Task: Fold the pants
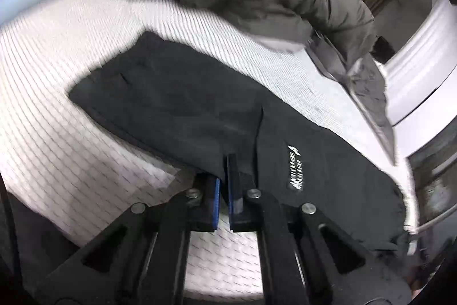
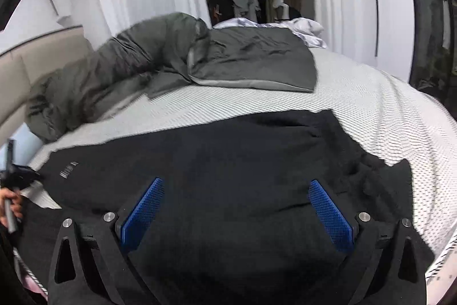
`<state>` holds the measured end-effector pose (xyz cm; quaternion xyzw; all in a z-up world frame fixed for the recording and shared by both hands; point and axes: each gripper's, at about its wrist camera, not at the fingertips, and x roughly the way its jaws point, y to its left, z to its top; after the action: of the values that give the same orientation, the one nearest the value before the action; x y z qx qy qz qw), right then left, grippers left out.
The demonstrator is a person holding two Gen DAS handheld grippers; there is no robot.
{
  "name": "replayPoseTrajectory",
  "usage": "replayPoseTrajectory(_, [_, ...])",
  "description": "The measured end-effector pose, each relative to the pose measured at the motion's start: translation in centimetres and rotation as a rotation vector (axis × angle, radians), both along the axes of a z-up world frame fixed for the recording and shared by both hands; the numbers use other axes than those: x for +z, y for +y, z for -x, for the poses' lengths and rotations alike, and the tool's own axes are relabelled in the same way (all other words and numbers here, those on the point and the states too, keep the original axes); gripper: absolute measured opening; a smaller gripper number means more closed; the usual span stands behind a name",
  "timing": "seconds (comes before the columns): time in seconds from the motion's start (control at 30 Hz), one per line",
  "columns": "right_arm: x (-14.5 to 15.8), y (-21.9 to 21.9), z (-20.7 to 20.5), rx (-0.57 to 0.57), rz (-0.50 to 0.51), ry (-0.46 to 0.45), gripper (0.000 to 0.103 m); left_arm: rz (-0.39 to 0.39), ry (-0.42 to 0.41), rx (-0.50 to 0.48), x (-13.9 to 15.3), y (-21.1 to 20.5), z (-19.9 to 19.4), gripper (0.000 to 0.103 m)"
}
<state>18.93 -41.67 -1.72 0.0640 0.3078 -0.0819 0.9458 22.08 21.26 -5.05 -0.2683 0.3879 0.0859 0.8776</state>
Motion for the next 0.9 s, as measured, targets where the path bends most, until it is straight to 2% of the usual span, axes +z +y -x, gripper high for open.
replayPoseTrajectory(0.07, [-0.5, -1.1, -0.3, -0.03, 0.004, 0.023, 0.103, -0.061, 0.025, 0.026, 0.2, 0.2, -0.4, 0.003])
replayPoseTrajectory(0.2, [-0.8, -3.6, -1.0, -0.068, -0.025, 0.085, 0.103, -0.058, 0.037, 0.028, 1.1, -0.1, 0.0, 0.007])
replayPoseTrajectory(0.23, [-0.5, -4.3, -1.1, -0.061, -0.031, 0.098, 0.103, -0.069, 0.031, 0.022, 1.4, -0.5, 0.1, 0.017])
replayPoseTrajectory(0.27, [-0.1, -4.9, -1.4, -0.05, -0.033, 0.111, 0.103, -0.086, 0.017, 0.015, 1.9, -0.8, 0.6, 0.034])
replayPoseTrajectory(0.3, [0.4, -5.7, -2.1, -0.039, -0.031, 0.133, 0.103, -0.098, -0.008, 0.007, 2.4, -1.4, 0.9, 0.045])
replayPoseTrajectory(0.33, [0.8, -6.5, -3.2, -0.032, -0.025, 0.159, 0.103, -0.102, -0.031, 0.002, 2.8, -1.9, 1.2, 0.067])
replayPoseTrajectory(0.37, [1.2, -7.3, -4.4, -0.028, -0.021, 0.185, 0.103, -0.106, -0.053, -0.001, 3.0, -2.2, 1.8, 0.084])
replayPoseTrajectory(0.43, [1.5, -9.6, -7.9, -0.027, -0.037, 0.24, 0.103, -0.15, -0.076, 0.003, 3.3, -2.9, 1.9, 0.096])
replayPoseTrajectory(0.5, [1.2, -11.5, -11.2, -0.016, -0.059, 0.295, 0.099, -0.189, -0.076, 0.015, 3.9, -3.6, 3.2, 0.098])
replayPoseTrajectory(0.6, [-0.3, -13.6, -15.5, -0.009, -0.039, 0.392, 0.083, -0.184, -0.09, 0.011, 4.1, -4.2, 3.9, 0.098])
replayPoseTrajectory(0.67, [-2.3, -15.1, -18.0, -0.024, -0.033, 0.476, 0.081, -0.188, -0.091, -0.002, 4.1, -4.5, 4.2, 0.098])
replayPoseTrajectory(0.7, [-3.3, -15.6, -19.0, -0.029, -0.035, 0.501, 0.075, -0.193, -0.089, -0.004, 4.0, -4.6, 4.2, 0.098])
replayPoseTrajectory(0.77, [-5.1, -16.0, -20.5, -0.015, -0.038, 0.549, 0.047, -0.193, -0.084, 0.001, 3.9, -4.5, 4.3, 0.098])
replayPoseTrajectory(0.8, [-5.3, -15.9, -21.1, -0.001, -0.021, 0.551, 0.026, -0.191, -0.083, 0.001, 3.8, -4.5, 4.2, 0.098])
replayPoseTrajectory(0.83, [-5.1, -15.6, -21.6, 0.02, 0.0, 0.532, 0.01, -0.193, -0.081, 0.0, 3.6, -4.3, 3.9, 0.098])
replayPoseTrajectory(0.9, [-3.9, -15.4, -22.7, 0.034, 0.031, 0.476, 0.006, -0.21, -0.073, 0.002, 3.4, -4.1, 3.2, 0.098])
